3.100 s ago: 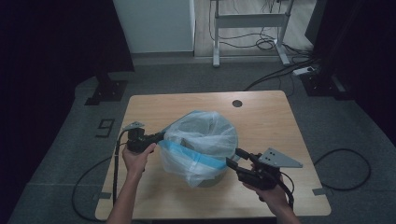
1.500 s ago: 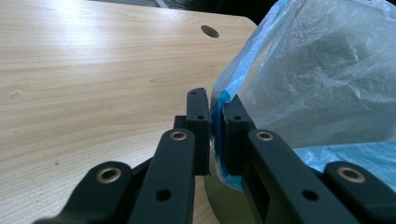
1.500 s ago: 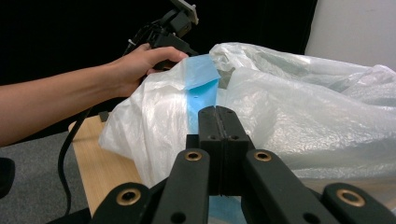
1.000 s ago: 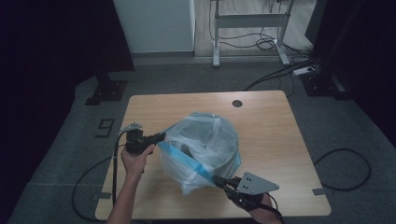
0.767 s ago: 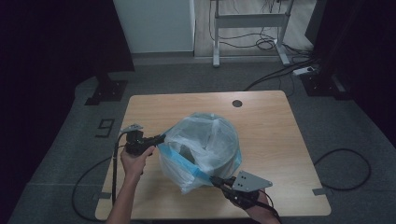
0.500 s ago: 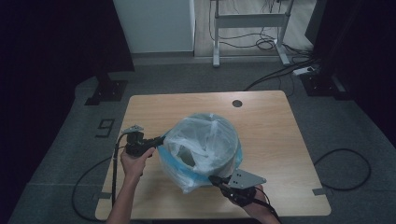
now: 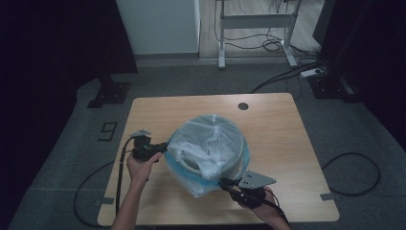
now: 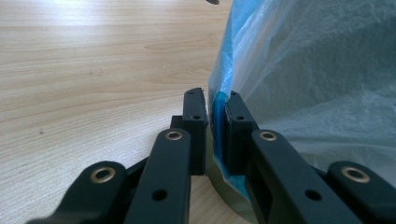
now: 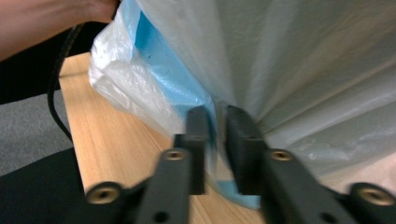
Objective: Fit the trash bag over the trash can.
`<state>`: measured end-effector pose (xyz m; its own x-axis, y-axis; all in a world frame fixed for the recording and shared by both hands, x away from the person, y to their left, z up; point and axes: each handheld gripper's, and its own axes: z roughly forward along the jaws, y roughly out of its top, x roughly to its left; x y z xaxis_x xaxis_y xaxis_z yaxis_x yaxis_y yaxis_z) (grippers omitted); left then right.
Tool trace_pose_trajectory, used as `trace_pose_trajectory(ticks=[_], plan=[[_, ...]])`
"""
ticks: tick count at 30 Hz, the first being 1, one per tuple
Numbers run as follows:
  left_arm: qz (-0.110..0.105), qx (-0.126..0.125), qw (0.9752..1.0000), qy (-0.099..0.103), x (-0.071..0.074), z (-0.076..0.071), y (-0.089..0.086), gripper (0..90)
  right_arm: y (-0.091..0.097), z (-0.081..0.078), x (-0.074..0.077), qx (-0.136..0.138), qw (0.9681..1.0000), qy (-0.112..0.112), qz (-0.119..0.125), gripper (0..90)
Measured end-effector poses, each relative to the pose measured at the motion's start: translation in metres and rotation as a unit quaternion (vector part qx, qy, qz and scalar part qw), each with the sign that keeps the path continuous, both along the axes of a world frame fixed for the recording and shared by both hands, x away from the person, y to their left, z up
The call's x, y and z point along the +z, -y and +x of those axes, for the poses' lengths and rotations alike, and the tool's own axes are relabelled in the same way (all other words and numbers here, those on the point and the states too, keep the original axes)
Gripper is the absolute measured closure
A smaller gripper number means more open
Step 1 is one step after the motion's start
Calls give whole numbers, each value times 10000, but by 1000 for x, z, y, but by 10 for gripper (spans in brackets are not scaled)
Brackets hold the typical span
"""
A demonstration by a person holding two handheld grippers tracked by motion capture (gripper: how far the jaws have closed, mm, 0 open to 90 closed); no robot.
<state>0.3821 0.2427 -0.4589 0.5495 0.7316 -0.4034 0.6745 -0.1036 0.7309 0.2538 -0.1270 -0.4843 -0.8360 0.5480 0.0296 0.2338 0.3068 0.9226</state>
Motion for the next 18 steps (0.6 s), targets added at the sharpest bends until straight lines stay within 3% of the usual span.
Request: trace_pose_trajectory(ticks=[6, 11, 18], plan=[[-42, 15, 9999, 103, 2, -1, -2, 782, 15, -11, 7, -77, 9987, 129, 492, 558], [-18, 8, 9999, 124, 2, 0, 0, 779, 28, -14, 11, -249, 9976, 181, 627, 516], [-24, -19, 9999, 160, 1, -1, 2, 783, 18, -20, 13, -31, 9972, 174, 730, 515]])
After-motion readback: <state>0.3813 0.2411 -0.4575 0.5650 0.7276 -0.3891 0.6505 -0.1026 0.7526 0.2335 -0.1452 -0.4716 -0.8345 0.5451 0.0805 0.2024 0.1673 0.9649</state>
